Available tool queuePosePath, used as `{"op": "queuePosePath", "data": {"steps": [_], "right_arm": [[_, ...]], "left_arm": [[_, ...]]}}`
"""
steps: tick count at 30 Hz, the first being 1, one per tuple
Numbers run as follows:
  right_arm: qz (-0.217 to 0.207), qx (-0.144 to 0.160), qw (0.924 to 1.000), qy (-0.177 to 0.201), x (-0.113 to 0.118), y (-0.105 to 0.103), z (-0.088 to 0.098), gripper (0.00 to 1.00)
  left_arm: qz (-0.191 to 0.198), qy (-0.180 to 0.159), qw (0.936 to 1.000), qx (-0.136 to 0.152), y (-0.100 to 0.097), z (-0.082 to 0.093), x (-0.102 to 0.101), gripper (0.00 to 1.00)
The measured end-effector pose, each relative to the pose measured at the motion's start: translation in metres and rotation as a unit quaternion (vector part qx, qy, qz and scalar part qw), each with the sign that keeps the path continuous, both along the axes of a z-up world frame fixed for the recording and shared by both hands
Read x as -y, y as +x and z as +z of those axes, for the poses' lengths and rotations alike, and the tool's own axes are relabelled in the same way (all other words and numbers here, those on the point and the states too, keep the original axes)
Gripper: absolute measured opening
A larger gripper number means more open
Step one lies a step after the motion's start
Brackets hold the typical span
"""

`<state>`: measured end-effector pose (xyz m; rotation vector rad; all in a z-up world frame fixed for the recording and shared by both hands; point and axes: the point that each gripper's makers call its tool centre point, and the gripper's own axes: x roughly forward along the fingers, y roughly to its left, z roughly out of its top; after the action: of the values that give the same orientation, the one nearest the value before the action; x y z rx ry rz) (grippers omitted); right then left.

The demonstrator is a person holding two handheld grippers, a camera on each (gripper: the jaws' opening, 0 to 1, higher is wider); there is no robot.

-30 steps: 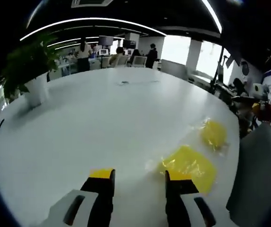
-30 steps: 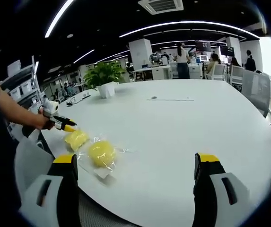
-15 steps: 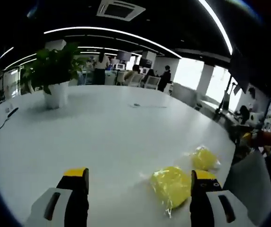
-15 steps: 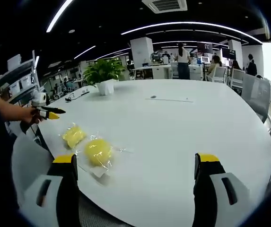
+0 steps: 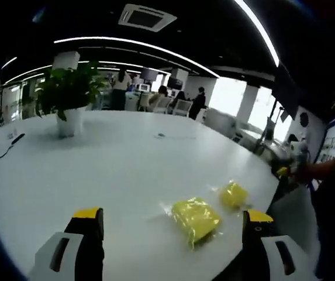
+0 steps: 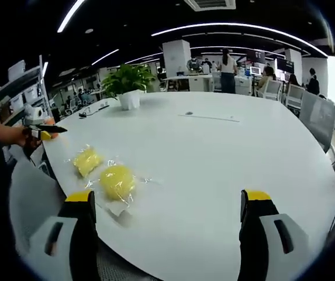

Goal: Compare the silicone blocks by pressing each to a similar depth, holding the contact briefly, and releasing to observe deformation and rebound differences across the visible hardness samples.

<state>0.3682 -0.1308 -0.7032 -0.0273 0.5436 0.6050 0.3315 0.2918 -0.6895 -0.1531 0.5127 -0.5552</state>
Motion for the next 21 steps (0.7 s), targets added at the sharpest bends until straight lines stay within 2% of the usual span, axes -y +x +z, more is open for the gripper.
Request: {"op": "queuePosePath", "data": {"steps": [6, 11, 12, 14, 21], "right_arm": [[0.004, 0.001, 1.0, -0.001, -0.004, -0.001, -0.001, 0.97], [-0.003, -0.01, 0.9999, 0.003, 0.0, -0.004, -0.004, 0.97], [-0.005, -0.011, 0.9999, 0.007, 0.001, -0.005, -0.003, 0.97], [-0.007, -0.011, 0.9999, 0.008, 0.002, -0.008, -0.002, 0.97], [-0.013, -0.003, 0.9999, 0.007, 0.006, -0.008, 0.0, 0.96]], "left_arm": [[-0.009, -0.006, 0.9999, -0.011, -0.002, -0.003, 0.016, 1.0], [-0.014, -0.019, 0.9996, -0.012, -0.001, 0.002, 0.026, 1.0], [-0.015, -0.032, 0.9991, -0.022, 0.001, 0.004, 0.031, 1.0], [-0.02, -0.037, 0.9986, -0.031, 0.004, 0.004, 0.037, 1.0], [-0.04, -0.049, 0.997, -0.044, 0.022, 0.007, 0.07, 1.0]]}}
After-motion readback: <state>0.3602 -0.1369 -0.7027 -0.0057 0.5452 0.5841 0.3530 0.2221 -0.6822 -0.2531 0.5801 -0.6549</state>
